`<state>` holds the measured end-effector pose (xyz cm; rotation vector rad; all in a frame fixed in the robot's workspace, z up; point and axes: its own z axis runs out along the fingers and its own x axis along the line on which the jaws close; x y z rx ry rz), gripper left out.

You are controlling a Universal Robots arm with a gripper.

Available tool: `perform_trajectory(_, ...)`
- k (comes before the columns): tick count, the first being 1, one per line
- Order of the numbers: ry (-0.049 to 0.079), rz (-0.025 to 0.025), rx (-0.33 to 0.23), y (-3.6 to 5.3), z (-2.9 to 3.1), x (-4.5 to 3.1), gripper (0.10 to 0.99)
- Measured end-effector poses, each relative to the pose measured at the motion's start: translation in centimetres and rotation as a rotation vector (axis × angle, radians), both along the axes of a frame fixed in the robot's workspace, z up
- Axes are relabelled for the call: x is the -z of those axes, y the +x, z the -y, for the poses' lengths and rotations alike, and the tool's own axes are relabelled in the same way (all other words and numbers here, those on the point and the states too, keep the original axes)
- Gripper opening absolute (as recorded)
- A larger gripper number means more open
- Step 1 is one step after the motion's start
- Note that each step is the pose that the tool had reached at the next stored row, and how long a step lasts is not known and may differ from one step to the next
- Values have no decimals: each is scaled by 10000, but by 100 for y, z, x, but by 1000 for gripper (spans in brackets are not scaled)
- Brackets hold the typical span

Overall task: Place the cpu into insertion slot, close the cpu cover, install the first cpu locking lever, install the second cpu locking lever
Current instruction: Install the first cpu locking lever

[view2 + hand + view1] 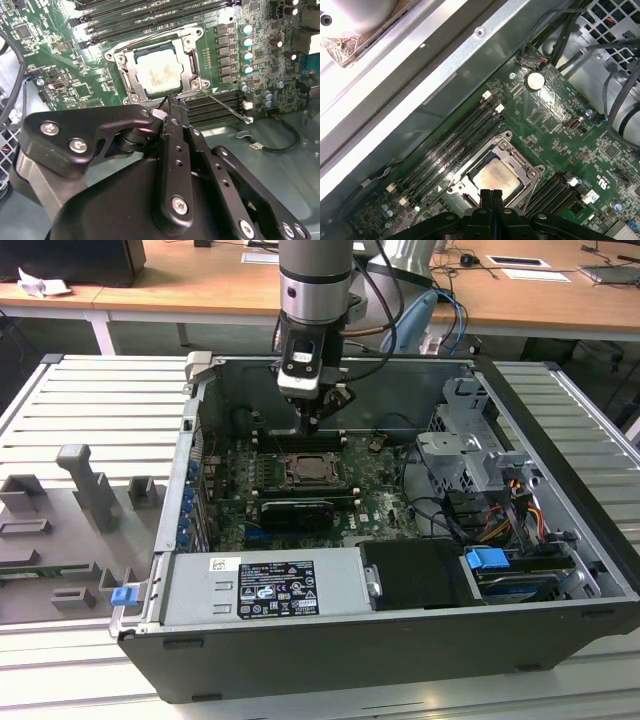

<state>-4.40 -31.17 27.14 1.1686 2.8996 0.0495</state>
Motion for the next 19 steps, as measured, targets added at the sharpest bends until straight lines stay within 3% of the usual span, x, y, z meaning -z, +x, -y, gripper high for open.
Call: perform_trajectory(19,-1,0,-1270,0,0,0,106)
